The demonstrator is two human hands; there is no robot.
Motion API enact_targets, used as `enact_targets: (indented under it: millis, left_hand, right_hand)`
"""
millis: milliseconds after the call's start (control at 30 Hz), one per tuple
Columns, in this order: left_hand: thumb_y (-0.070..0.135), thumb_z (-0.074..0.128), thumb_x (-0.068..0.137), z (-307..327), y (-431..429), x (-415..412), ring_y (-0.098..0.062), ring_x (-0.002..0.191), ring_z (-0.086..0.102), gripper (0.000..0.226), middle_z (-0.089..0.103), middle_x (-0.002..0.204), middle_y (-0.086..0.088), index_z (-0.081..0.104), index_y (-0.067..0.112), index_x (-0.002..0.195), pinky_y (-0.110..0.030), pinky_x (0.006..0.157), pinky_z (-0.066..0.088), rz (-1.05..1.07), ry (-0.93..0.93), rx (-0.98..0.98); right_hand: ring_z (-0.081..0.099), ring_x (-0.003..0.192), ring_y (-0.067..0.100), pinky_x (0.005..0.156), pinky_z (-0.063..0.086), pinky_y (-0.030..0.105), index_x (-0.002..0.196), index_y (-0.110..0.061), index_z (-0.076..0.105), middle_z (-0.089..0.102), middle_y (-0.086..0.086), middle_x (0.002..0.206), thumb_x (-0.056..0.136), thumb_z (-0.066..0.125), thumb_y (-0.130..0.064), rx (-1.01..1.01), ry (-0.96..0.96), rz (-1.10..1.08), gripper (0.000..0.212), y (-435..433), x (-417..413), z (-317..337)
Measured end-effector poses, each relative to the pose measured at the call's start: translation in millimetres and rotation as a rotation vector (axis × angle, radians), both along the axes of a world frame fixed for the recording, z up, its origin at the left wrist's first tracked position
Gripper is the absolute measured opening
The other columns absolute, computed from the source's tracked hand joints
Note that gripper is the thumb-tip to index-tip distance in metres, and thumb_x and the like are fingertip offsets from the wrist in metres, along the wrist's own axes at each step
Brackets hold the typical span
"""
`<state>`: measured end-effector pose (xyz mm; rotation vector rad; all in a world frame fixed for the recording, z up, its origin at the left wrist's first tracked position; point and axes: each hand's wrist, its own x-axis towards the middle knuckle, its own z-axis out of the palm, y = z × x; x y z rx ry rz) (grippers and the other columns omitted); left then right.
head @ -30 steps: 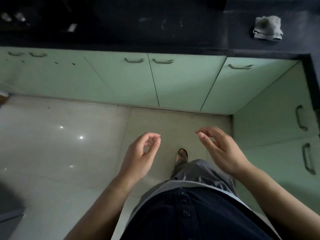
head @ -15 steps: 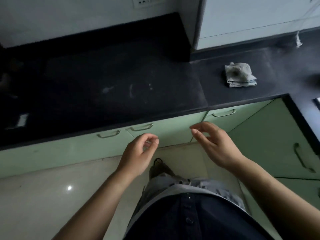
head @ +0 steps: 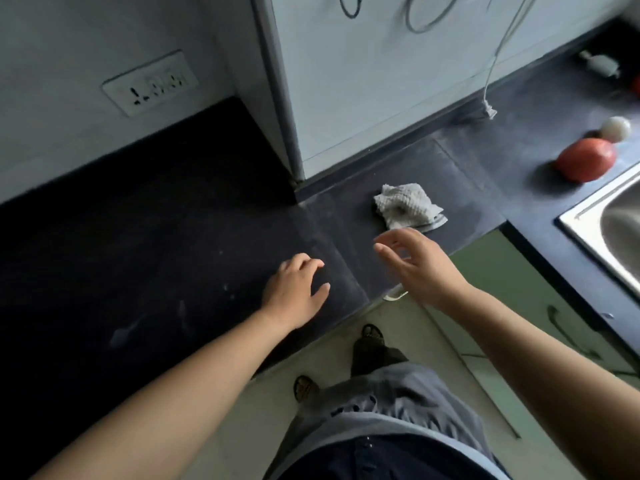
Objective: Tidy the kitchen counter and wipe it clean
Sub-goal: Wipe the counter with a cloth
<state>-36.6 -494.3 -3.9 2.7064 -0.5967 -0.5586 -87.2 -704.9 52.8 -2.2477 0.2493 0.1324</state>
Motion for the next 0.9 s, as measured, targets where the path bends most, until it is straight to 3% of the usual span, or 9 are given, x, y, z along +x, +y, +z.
enact_targets:
  millis: [100, 233, 367, 467, 633, 767, 900]
  left_hand:
    - [0.046, 0.043, 0.091, -14, -11, 15, -0.023, 0.137, 0.025, 0.057, 0.024, 0.152, -0.002, 0.029, 0.027, 0.142, -0.040, 0.104, 0.032, -0.007, -0.048, 0.223]
    - [0.048, 0.038, 0.092, -26, -25, 22, -0.025, 0.142, 0.014, 0.062, 0.012, 0.157, -0.005, 0.018, 0.027, 0.147, -0.041, 0.109, 0.026, 0.078, -0.041, 0.235]
    - [0.050, 0.037, 0.092, -34, -35, 16, -0.028, 0.144, 0.010, 0.065, 0.008, 0.158, -0.007, 0.014, 0.027, 0.148, -0.045, 0.112, 0.023, 0.134, -0.022, 0.238]
    - [0.048, 0.041, 0.092, -38, -38, 12, -0.029, 0.145, 0.009, 0.064, 0.010, 0.158, -0.006, 0.017, 0.027, 0.148, -0.049, 0.113, 0.020, 0.195, -0.008, 0.209]
    - [0.054, 0.028, 0.088, -42, -40, 11, -0.027, 0.145, 0.009, 0.064, 0.011, 0.158, -0.004, 0.021, 0.029, 0.146, -0.050, 0.114, 0.018, 0.251, -0.010, 0.180]
    - [0.056, 0.021, 0.084, -43, -41, 11, -0.026, 0.145, 0.010, 0.068, 0.013, 0.158, -0.004, 0.023, 0.029, 0.146, -0.049, 0.113, 0.017, 0.261, -0.028, 0.159]
    - [0.056, 0.022, 0.085, -40, -42, 11, -0.026, 0.145, 0.007, 0.067, 0.009, 0.159, -0.004, 0.021, 0.028, 0.147, -0.047, 0.114, 0.016, 0.261, -0.012, 0.157]
  right_hand:
    - [0.055, 0.099, 0.021, 0.084, 0.039, 0.025, 0.106, -0.015, 0.064, 0.058, 0.005, 0.107, 0.090, 0.056, -0.031, -0.102, 0.020, 0.034, 0.024, -25, 41, -15]
    - [0.042, 0.121, 0.030, 0.099, 0.036, 0.038, 0.113, -0.018, 0.061, 0.052, 0.007, 0.126, 0.089, 0.055, -0.035, -0.269, 0.002, 0.101, 0.030, -55, 86, -37]
    - [0.028, 0.129, 0.029, 0.102, 0.029, 0.048, 0.122, -0.026, 0.052, 0.038, 0.002, 0.139, 0.090, 0.048, -0.042, -0.444, 0.071, 0.129, 0.036, -76, 121, -54]
    - [0.027, 0.129, 0.029, 0.102, 0.029, 0.050, 0.129, -0.032, 0.046, 0.036, 0.001, 0.141, 0.091, 0.043, -0.046, -0.450, 0.123, 0.182, 0.041, -84, 126, -73]
    - [0.038, 0.113, 0.035, 0.085, 0.047, 0.049, 0.123, -0.029, 0.056, 0.047, 0.004, 0.133, 0.085, 0.055, -0.048, -0.425, -0.028, 0.278, 0.043, -81, 96, -89]
    - [0.044, 0.102, 0.037, 0.071, 0.052, 0.046, 0.122, -0.030, 0.055, 0.051, 0.006, 0.129, 0.079, 0.060, -0.047, -0.469, -0.050, 0.408, 0.046, -74, 70, -96]
    - [0.050, 0.096, 0.037, 0.056, 0.054, 0.042, 0.114, -0.029, 0.061, 0.056, 0.008, 0.118, 0.078, 0.070, -0.034, -0.392, -0.062, 0.380, 0.038, -70, 76, -97]
